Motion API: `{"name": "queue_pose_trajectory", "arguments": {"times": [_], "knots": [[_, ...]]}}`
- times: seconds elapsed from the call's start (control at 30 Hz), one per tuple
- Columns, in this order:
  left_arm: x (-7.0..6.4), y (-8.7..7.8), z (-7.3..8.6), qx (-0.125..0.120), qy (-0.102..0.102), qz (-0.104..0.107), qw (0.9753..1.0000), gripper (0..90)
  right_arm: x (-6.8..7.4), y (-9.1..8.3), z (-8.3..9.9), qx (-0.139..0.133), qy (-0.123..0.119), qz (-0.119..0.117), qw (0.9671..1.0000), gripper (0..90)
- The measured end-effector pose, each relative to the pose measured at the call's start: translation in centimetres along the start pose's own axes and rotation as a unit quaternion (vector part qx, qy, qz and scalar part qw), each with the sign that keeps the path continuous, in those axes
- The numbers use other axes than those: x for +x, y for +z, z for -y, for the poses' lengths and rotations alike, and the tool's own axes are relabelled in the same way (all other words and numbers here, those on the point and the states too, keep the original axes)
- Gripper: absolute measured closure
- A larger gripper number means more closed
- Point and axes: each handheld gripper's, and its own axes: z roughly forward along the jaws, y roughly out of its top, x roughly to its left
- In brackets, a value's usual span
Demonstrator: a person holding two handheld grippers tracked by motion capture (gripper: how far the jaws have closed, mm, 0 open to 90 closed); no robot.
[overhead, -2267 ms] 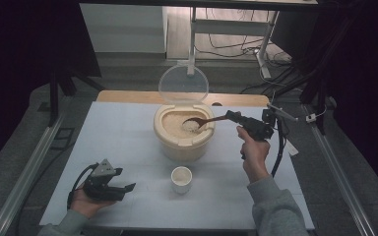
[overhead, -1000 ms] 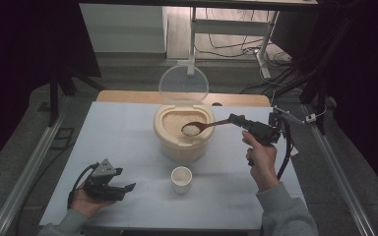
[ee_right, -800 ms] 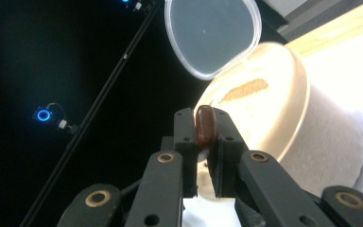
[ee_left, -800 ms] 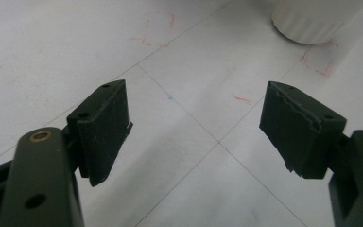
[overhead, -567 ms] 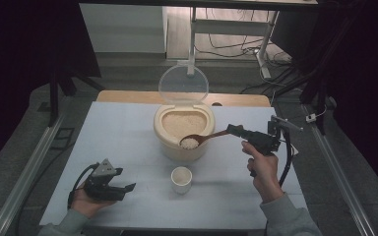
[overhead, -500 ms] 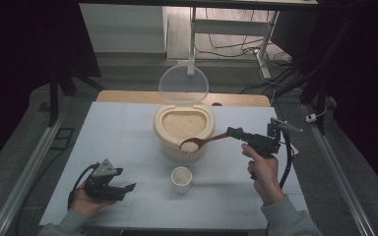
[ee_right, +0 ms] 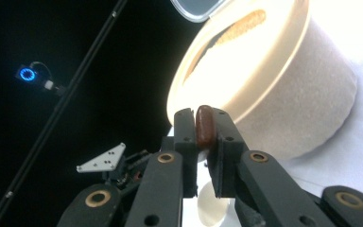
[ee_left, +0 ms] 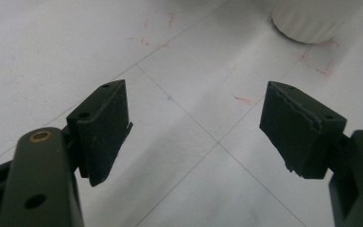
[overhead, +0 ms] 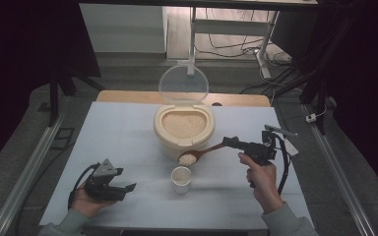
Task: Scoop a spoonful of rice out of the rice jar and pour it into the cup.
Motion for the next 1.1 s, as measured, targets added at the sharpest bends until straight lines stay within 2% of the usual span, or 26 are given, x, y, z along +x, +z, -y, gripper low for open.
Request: {"name": "queue_pose_trajectory", "arguments": {"times": [0.37,0.53,0.83,1.1], "knots": [[0.0,0.0,0.0,0.001,0.000,0.000,1.0000,24.1,-0.4,1.3,1.0,0.025,-0.019,0.028,0.9991,82.7],[0.0,0.0,0.0,0.001,0.000,0.000,1.0000,24.1,-0.2,1.8,1.3,0.031,-0.041,0.041,0.9978,82.7],[0.0,0.1,0.0,0.002,0.001,0.001,1.0000,24.1,0.9,2.5,1.6,0.036,-0.092,0.064,0.9930,82.7],[0.0,0.1,0.0,0.004,0.004,0.001,1.0000,24.1,2.1,2.8,2.0,0.038,-0.145,0.074,0.9860,82.6]]}}
